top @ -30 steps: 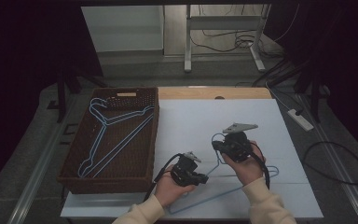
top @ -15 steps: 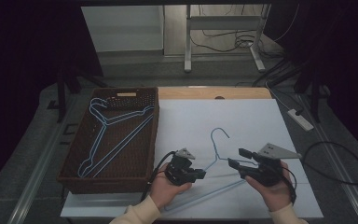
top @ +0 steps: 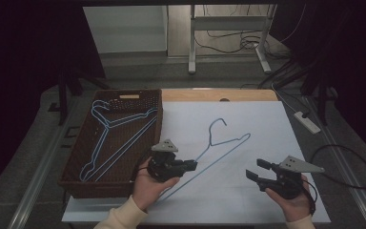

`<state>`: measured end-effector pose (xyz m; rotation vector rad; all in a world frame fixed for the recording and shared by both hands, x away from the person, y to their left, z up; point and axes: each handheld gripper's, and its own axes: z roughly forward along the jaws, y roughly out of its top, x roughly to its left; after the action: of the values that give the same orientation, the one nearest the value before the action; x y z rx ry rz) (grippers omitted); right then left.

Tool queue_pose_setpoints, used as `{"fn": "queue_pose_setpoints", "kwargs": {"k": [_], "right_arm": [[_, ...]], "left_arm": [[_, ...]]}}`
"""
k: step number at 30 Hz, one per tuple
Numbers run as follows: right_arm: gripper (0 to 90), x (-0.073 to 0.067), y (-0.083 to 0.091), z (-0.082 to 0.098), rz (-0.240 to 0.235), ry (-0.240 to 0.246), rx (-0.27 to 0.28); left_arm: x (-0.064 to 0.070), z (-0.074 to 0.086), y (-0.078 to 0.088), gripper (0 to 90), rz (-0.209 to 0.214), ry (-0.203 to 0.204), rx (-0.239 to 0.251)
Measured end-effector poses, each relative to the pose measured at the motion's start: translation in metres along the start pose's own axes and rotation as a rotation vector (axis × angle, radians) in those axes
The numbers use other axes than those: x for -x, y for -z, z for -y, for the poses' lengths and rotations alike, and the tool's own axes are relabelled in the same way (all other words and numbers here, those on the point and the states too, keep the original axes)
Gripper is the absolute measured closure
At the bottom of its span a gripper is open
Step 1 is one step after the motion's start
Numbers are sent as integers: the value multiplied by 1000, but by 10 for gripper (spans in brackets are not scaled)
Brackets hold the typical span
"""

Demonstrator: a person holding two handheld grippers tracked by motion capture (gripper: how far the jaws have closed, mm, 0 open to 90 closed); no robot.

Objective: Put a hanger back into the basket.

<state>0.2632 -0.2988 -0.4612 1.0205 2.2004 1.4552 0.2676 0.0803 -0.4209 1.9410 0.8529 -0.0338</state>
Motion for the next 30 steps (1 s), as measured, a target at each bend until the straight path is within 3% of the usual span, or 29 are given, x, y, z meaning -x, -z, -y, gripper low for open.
{"fn": "queue_pose_setpoints", "kwargs": {"k": [1,2,3,12,22,30], "right_arm": [[354,0,0,0,0,0,0],[335,1,-2,3,1,-2,-8],[335,1,-2,3,1,-2,-8],[321,8,-8,10,21,-7,-40],[319,15,-12,16,54,-15,-78],[319,13,-15,16,86,2,-101]], "left_arm": [[0,0,0,869,0,0,0],[-3,-5,13,869,-6,-5,18],[-3,-5,13,869,-6,-5,18],[-21,-13,66,869,-51,-23,95],[-44,-5,124,870,-154,-25,170],[-76,8,164,870,-248,21,184]]}}
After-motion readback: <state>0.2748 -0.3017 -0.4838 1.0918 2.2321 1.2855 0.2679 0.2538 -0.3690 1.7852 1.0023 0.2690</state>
